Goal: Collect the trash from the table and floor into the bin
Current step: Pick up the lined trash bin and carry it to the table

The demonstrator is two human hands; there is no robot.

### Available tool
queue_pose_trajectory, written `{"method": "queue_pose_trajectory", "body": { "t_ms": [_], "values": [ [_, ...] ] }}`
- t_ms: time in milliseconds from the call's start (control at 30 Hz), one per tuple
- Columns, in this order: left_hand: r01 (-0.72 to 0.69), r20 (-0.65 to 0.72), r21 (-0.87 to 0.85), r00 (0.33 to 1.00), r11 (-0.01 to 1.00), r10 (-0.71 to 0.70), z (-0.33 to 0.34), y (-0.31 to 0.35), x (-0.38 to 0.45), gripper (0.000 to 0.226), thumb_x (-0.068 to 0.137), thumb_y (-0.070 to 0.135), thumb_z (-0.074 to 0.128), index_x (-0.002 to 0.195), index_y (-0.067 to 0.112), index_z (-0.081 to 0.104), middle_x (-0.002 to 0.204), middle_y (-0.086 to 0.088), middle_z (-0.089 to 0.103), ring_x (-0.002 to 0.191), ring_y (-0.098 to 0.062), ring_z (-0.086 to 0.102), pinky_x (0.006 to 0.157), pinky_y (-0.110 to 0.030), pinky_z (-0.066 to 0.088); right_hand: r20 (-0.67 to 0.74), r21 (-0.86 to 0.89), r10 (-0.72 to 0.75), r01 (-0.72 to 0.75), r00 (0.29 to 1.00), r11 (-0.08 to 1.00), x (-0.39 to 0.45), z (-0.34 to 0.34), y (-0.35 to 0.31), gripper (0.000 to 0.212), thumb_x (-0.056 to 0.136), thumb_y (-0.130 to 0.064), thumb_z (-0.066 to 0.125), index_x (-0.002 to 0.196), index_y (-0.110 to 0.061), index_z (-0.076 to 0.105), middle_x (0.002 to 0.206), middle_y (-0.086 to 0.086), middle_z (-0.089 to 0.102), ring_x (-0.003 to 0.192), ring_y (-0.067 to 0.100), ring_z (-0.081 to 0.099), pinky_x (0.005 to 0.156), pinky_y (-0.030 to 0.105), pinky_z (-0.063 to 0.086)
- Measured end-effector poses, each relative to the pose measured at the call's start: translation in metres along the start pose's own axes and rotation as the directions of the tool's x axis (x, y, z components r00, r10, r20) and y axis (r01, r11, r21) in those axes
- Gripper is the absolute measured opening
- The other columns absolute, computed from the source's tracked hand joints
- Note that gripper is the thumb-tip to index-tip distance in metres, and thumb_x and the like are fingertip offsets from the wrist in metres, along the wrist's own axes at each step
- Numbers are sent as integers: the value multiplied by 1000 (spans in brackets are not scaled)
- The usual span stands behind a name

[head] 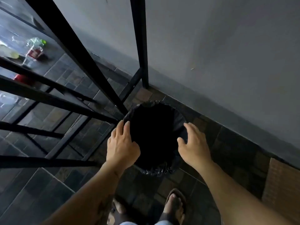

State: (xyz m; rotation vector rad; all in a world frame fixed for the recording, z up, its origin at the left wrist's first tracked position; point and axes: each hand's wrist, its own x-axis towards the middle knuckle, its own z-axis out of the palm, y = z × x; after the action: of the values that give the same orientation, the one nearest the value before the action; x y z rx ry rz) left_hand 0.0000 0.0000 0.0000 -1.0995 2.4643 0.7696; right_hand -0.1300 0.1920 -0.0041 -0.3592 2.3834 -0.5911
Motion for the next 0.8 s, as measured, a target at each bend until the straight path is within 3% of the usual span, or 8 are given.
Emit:
{"method": "queue_pose_trajectory", "body": {
  "t_ms": [167, 300, 367, 500, 667, 800],
  "values": [
    [20, -77, 15, 997, 1000, -19, 39, -17, 32, 78, 81, 19, 50, 153, 18, 19, 164, -1, 10, 145, -29, 14, 115, -47, 27, -82, -188, -20, 5, 996, 982, 30, 35, 28, 74, 97, -29, 52, 157, -19, 10, 166, -1, 6, 150, 23, 10, 120, 37, 16],
    [-50, -136, 38, 989, 998, 54, 61, -30, 37, 74, 82, 14, 51, 152, 10, 27, 163, -4, 19, 143, -30, 16, 117, -43, 26, -96, -154, -50, 34, 994, 987, 38, 50, 39, 76, 98, -21, 51, 157, -19, 4, 166, -4, -2, 150, 21, 15, 117, 32, 23],
    [-75, -160, 34, 984, 997, 79, 67, -34, 39, 74, 82, 13, 51, 152, 6, 28, 162, -7, 19, 143, -32, 18, 119, -41, 24, -125, -136, -55, 38, 991, 990, 39, 53, 41, 77, 96, -14, 53, 157, -19, 6, 166, -5, -2, 146, 21, 29, 109, 29, 34],
    [-52, -124, -25, 991, 998, 49, 68, -40, 44, 76, 86, 13, 49, 156, 11, 18, 165, 3, 6, 142, -29, 21, 117, -39, 26, -162, -203, -26, -8, 986, 979, 42, 56, 43, 90, 82, 1, 59, 157, -20, 12, 166, -10, 2, 123, 22, 57, 78, 27, 51],
    [-113, -134, 9, 985, 994, 113, 60, -47, 46, 74, 86, 10, 52, 154, 15, 25, 162, 10, 15, 117, -30, 35, 98, -45, 45, -200, -214, -32, -12, 979, 977, 45, 56, 47, 89, 78, 2, 56, 155, -27, 23, 163, -19, 12, 116, 17, 61, 63, 25, 51],
    [-172, -226, 9, 959, 985, 169, 52, -48, 33, 72, 76, 1, 48, 147, 7, 40, 156, -1, 33, 105, -35, 45, 85, -47, 51, -260, -214, -88, 31, 962, 976, 31, 45, 41, 83, 77, 2, 53, 152, -25, 32, 161, -16, 23, 128, 17, 52, 70, 25, 52]
  ]
}}
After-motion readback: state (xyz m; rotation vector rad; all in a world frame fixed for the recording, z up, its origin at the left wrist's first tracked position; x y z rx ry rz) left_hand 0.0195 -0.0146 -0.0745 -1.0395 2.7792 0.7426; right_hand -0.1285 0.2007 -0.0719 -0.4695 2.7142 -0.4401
